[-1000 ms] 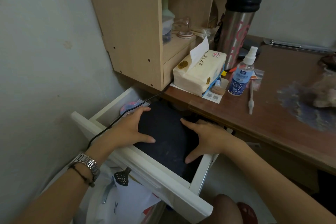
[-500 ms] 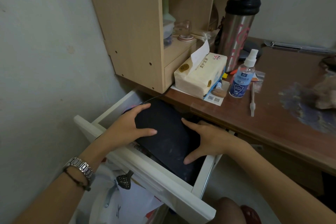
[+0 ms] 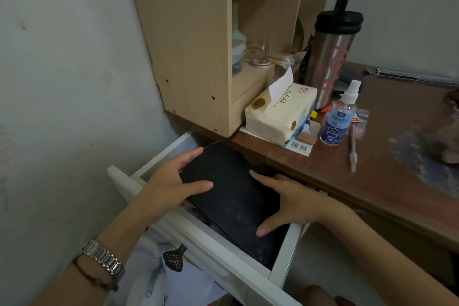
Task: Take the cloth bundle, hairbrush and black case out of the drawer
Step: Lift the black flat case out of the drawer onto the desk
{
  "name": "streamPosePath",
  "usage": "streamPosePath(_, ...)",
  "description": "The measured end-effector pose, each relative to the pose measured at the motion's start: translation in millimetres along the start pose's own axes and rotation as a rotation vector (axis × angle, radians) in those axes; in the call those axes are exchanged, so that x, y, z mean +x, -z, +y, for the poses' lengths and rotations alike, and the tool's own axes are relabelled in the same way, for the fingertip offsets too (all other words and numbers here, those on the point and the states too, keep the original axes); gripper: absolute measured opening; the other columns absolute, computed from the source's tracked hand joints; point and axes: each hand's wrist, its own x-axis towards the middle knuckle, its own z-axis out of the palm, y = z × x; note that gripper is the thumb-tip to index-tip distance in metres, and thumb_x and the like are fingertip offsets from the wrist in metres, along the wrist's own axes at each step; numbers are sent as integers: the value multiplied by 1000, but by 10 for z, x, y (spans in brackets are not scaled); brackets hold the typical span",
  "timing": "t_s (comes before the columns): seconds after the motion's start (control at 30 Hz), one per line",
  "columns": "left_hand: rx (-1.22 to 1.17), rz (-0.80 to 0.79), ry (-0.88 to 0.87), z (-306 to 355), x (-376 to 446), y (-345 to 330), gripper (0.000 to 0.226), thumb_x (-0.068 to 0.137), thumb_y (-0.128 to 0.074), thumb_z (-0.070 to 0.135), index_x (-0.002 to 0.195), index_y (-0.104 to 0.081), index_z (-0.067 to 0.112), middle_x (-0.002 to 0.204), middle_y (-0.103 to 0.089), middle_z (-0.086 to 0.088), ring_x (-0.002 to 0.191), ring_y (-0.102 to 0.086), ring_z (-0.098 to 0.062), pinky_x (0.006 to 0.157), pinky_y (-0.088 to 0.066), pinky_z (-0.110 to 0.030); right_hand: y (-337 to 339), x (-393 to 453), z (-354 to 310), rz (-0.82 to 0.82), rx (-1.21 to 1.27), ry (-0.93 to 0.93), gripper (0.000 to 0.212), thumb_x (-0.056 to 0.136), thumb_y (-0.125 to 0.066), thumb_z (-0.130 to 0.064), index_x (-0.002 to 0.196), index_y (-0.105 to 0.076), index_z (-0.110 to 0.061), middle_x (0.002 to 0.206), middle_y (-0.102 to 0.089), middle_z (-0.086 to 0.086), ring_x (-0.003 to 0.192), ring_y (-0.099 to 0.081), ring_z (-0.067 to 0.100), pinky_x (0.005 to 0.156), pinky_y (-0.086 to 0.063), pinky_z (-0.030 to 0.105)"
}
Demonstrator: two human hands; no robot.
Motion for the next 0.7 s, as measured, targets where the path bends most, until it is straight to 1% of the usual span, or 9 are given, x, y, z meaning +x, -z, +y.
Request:
streamPosePath(0.1, -26, 26, 23, -2, -12, 9, 68, 73, -75, 19, 131, -45, 38, 117, -54, 18, 97, -55, 2, 58, -50, -8, 14, 2, -27, 2, 26, 14, 121, 44, -73, -74, 141, -5, -52, 127, -36, -12, 117, -37, 8, 99, -35, 25)
streamPosePath(0.17, -77, 32, 50, 7, 9, 42, 67, 72, -76, 18, 130, -47, 37, 111, -55, 20, 94, -55, 2, 56, -49, -7, 29, 10, -51, 7, 47, 20, 119, 46, -75, -72, 141, -7, -51, 125, -36, -13, 115, -38, 6, 95, -34, 21)
streamPosePath(0.27, -116, 44, 92, 26, 60, 121, 66, 70, -77, 17, 127, -50, 37, 122, -55, 9, 106, -53, -10, 77, -51, -22, 40, 17, -86, 8, 107, 32, 116, 48, -76, -70, 141, -10, -51, 123, -32, -19, 113, -34, 1, 86, -34, 12)
streamPosePath(0.43, -222, 12, 115, 16, 47, 217, 62, 56, -80, 20, 111, -60, 40, 113, -61, 10, 103, -59, -12, 68, -55, -21, 4, -7, -120, 7, 162, 16, 111, 45, -75, -73, 136, -11, -60, 120, -31, -20, 116, -35, 6, 98, -36, 24)
streamPosePath(0.47, -234, 13, 112, -1, 32, 231, 63, 53, -80, 22, 110, -61, 41, 113, -62, 11, 103, -60, -11, 71, -56, -23, 0, -13, -127, 7, 162, 21, 111, 46, -74, -73, 136, -12, -60, 118, -30, -21, 115, -35, 5, 98, -36, 24)
streamPosePath(0.53, -199, 24, 103, -40, 5, 251, 65, 52, -81, 25, 112, -61, 41, 119, -61, 10, 112, -56, -13, 91, -51, -34, 2, -24, -144, 17, 164, 30, 110, 48, -75, -71, 137, -12, -59, 117, -30, -21, 113, -36, 4, 94, -36, 21)
streamPosePath(0.57, -181, 30, 102, -53, -7, 259, 66, 53, -81, 26, 113, -61, 41, 121, -60, 10, 115, -54, -14, 98, -46, -38, 5, -32, -154, 22, 166, 31, 109, 50, -76, -69, 137, -13, -58, 117, -31, -20, 113, -36, 4, 92, -36, 20)
streamPosePath(0.6, -181, 34, 105, -54, -17, 264, 65, 52, -81, 27, 112, -62, 42, 121, -60, 10, 115, -54, -14, 98, -45, -38, 8, -38, -169, 24, 172, 31, 108, 50, -76, -69, 137, -13, -58, 119, -32, -18, 113, -36, 5, 92, -36, 20)
streamPosePath(0.7, -241, 50, 139, -33, -38, 284, 59, 49, -80, 27, 104, -65, 42, 112, -60, 12, 102, -58, -10, 80, -51, -28, 15, -63, -237, 12, 227, 18, 107, 46, -75, -72, 135, -17, -59, 126, -35, -15, 117, -38, 7, 98, -38, 25)
